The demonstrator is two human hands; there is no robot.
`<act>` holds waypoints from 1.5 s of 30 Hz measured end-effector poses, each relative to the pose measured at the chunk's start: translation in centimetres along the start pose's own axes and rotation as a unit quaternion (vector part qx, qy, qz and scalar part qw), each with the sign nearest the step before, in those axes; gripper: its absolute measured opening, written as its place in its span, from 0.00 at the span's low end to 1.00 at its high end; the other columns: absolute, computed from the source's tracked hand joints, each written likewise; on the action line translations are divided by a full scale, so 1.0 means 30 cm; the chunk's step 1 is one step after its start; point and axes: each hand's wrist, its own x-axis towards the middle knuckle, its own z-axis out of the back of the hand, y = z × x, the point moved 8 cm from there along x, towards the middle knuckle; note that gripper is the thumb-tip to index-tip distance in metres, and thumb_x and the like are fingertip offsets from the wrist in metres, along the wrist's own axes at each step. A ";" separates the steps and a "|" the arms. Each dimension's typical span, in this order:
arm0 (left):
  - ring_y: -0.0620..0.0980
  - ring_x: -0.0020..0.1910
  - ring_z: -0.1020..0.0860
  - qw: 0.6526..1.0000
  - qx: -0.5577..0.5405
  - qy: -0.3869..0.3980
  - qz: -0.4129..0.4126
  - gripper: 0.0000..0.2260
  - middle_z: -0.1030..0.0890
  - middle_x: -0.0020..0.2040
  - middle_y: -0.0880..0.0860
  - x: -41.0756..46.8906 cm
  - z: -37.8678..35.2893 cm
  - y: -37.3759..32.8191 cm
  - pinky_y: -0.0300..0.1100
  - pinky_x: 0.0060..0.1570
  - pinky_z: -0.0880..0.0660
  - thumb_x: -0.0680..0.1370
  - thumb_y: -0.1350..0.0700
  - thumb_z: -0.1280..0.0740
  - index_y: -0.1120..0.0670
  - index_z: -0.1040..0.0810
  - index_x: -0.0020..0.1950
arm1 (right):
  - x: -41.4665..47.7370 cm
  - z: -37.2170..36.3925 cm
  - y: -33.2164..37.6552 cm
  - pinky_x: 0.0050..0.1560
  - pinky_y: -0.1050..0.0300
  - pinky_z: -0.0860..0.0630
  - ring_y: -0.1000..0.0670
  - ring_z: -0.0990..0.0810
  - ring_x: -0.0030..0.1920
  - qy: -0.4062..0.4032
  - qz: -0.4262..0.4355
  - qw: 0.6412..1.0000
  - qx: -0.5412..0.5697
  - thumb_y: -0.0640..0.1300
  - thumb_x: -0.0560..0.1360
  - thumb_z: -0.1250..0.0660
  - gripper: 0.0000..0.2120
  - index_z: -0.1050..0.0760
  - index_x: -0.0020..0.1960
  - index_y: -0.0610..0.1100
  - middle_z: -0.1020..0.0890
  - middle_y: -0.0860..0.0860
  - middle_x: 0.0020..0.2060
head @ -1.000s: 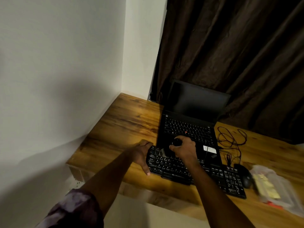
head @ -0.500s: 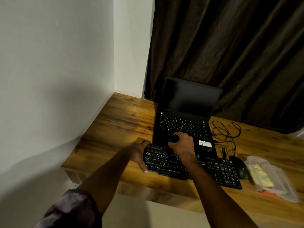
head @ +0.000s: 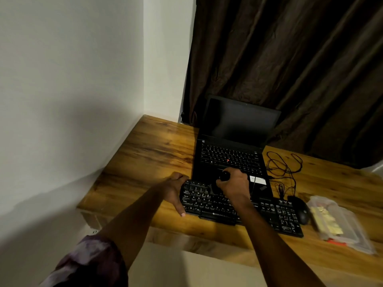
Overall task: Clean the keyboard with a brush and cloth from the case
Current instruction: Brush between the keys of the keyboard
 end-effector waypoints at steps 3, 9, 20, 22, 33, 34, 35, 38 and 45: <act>0.58 0.77 0.45 1.000 0.001 0.002 0.004 0.67 0.48 0.78 0.49 -0.002 0.001 -0.002 0.56 0.73 0.35 0.51 0.37 0.17 0.44 0.52 0.80 | -0.004 -0.033 0.041 0.44 0.51 0.16 0.49 0.16 0.44 0.017 -0.001 0.999 0.030 0.47 0.67 0.22 0.19 0.20 0.57 0.50 0.17 0.48 0.49; 0.58 0.77 0.45 1.000 0.000 0.006 0.015 0.66 0.49 0.78 0.48 -0.006 -0.002 -0.005 0.54 0.73 0.36 0.52 0.39 0.16 0.45 0.52 0.81 | -0.001 -0.070 0.041 0.32 0.58 0.17 0.50 0.16 0.30 0.066 -0.031 0.989 0.126 0.39 0.70 0.23 0.12 0.21 0.51 0.45 0.18 0.50 0.38; 0.58 0.75 0.39 1.000 -0.024 -0.013 -0.007 0.70 0.43 0.75 0.54 0.000 0.010 -0.003 0.54 0.74 0.35 0.44 0.27 0.23 0.49 0.46 0.80 | 0.001 -0.008 -0.002 0.37 0.55 0.16 0.54 0.16 0.38 0.041 0.016 0.994 0.102 0.42 0.69 0.22 0.16 0.20 0.55 0.47 0.18 0.53 0.41; 0.59 0.75 0.38 1.000 -0.015 -0.013 0.005 0.71 0.43 0.76 0.54 0.010 0.006 0.008 0.54 0.74 0.36 0.43 0.28 0.23 0.50 0.47 0.80 | -0.005 -0.021 -0.010 0.34 0.56 0.16 0.53 0.16 0.34 0.058 0.006 0.988 0.145 0.39 0.70 0.23 0.15 0.20 0.54 0.46 0.18 0.53 0.40; 0.59 0.76 0.41 0.996 -0.081 -0.012 0.034 0.63 0.47 0.78 0.52 -0.006 0.001 -0.012 0.50 0.74 0.37 0.54 0.56 0.13 0.52 0.46 0.80 | 0.032 0.061 -0.176 0.29 0.60 0.19 0.50 0.15 0.36 0.030 -0.044 0.990 0.134 0.40 0.70 0.22 0.23 0.23 0.63 0.42 0.16 0.43 0.50; 0.60 0.77 0.41 0.995 -0.093 -0.004 0.033 0.63 0.47 0.78 0.52 -0.014 0.003 -0.017 0.51 0.74 0.36 0.54 0.56 0.13 0.52 0.47 0.80 | 0.029 0.063 -0.173 0.30 0.59 0.18 0.50 0.15 0.37 0.028 -0.039 0.991 0.128 0.40 0.70 0.22 0.22 0.23 0.63 0.42 0.16 0.43 0.50; 0.60 0.77 0.42 0.996 -0.089 0.001 0.031 0.64 0.47 0.78 0.52 -0.019 0.004 -0.022 0.53 0.74 0.37 0.53 0.53 0.13 0.52 0.48 0.81 | 0.027 0.060 -0.164 0.30 0.59 0.18 0.50 0.15 0.37 0.029 -0.032 0.991 0.124 0.40 0.70 0.22 0.22 0.22 0.62 0.42 0.16 0.43 0.50; 0.60 0.77 0.43 0.999 -0.046 0.006 0.008 0.73 0.48 0.79 0.54 -0.024 0.010 -0.027 0.56 0.76 0.39 0.43 0.32 0.21 0.52 0.50 0.81 | 0.022 0.033 -0.129 0.30 0.59 0.18 0.48 0.15 0.37 0.030 -0.024 0.993 0.112 0.45 0.69 0.22 0.22 0.22 0.61 0.47 0.17 0.44 0.50; 0.58 0.78 0.46 1.000 -0.003 0.002 -0.008 0.65 0.51 0.80 0.52 -0.005 0.002 -0.018 0.52 0.75 0.38 0.56 0.40 0.16 0.48 0.54 0.81 | 0.018 -0.049 -0.074 0.27 0.65 0.22 0.45 0.15 0.41 0.048 -0.031 0.990 0.126 0.45 0.68 0.21 0.23 0.22 0.62 0.48 0.21 0.41 0.56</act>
